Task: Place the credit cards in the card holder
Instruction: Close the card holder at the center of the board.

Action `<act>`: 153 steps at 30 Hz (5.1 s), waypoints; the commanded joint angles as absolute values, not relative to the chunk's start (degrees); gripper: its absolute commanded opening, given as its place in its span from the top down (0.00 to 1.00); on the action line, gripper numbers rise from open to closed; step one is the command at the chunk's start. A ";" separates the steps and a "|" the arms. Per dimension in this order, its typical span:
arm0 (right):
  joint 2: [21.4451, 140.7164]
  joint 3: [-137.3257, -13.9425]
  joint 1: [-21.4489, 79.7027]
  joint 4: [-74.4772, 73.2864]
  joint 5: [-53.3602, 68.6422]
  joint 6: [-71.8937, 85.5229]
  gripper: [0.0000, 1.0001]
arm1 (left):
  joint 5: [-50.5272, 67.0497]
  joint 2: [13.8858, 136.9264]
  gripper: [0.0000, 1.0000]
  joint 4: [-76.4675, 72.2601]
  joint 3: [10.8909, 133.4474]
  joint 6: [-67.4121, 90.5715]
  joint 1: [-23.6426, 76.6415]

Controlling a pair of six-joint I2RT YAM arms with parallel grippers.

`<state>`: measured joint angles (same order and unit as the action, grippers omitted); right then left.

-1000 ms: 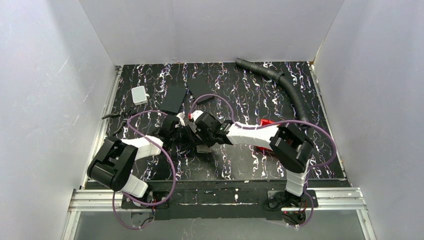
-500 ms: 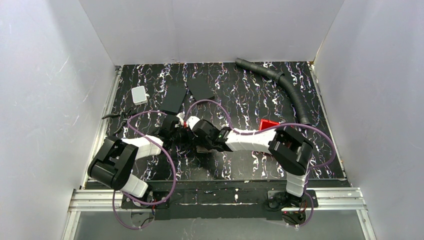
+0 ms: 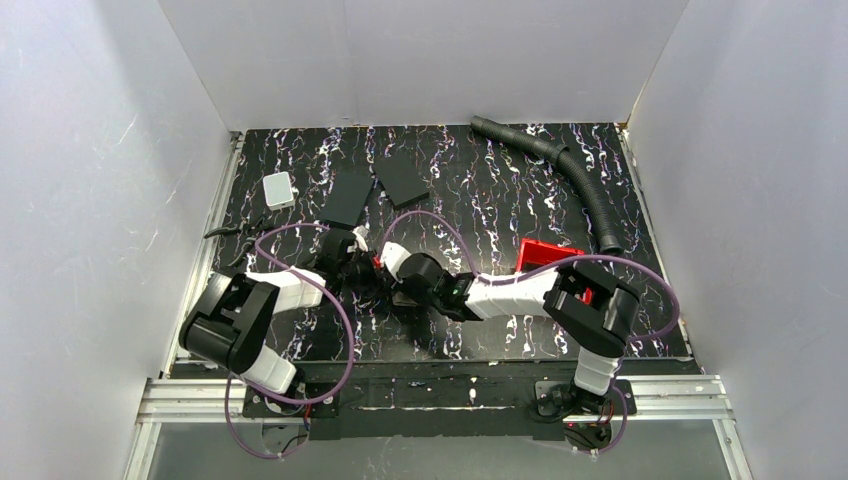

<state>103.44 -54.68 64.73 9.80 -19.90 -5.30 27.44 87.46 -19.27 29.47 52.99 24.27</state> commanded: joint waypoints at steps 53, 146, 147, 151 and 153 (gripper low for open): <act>102.03 -50.20 37.73 16.23 27.13 36.73 0.64 | 26.72 97.88 1.00 -16.96 30.56 46.73 25.14; 102.75 -65.04 49.04 -8.42 3.58 32.19 0.76 | 28.10 98.36 1.00 -17.14 31.16 47.60 25.05; 102.75 -64.96 49.04 -8.51 3.46 32.04 0.77 | 28.08 98.29 1.00 -17.14 31.16 47.61 25.07; 103.27 -64.91 49.04 -9.07 3.83 31.50 0.81 | 28.21 98.50 1.00 -17.14 31.20 47.63 25.05; 103.61 -64.84 49.04 -9.37 4.21 31.42 0.81 | 28.19 98.47 1.00 -17.14 31.20 47.55 25.05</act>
